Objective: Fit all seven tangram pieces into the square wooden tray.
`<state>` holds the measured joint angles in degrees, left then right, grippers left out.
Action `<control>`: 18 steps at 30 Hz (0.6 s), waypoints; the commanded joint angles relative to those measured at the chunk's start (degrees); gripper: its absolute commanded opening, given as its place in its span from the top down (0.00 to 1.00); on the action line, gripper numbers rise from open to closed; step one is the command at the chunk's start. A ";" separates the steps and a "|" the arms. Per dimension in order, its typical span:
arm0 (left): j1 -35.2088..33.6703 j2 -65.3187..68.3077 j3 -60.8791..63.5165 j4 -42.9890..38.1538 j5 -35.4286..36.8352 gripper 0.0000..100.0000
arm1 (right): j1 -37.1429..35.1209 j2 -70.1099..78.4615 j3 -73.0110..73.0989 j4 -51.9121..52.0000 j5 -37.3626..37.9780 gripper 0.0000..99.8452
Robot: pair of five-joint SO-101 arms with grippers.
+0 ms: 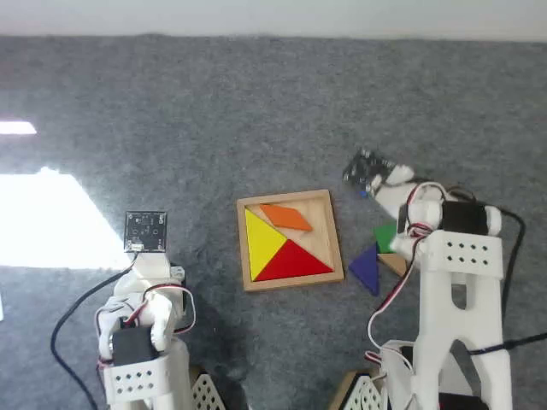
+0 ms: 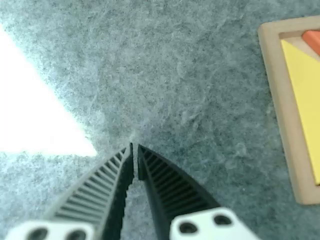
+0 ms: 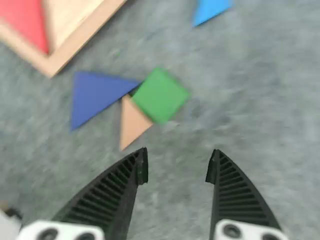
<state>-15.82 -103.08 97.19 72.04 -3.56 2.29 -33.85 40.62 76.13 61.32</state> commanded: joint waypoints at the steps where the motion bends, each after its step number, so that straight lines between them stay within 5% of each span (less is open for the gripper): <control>1: -0.44 -1.05 -0.75 0.18 0.00 0.99 | 0.84 1.98 3.08 -1.27 4.84 0.80; 18: -0.44 -1.05 -0.75 0.18 0.00 0.99 | -1.98 20.18 3.87 -6.37 10.99 0.80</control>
<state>-15.82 -103.08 97.19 72.04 -3.56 1.49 -14.51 45.01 70.86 70.99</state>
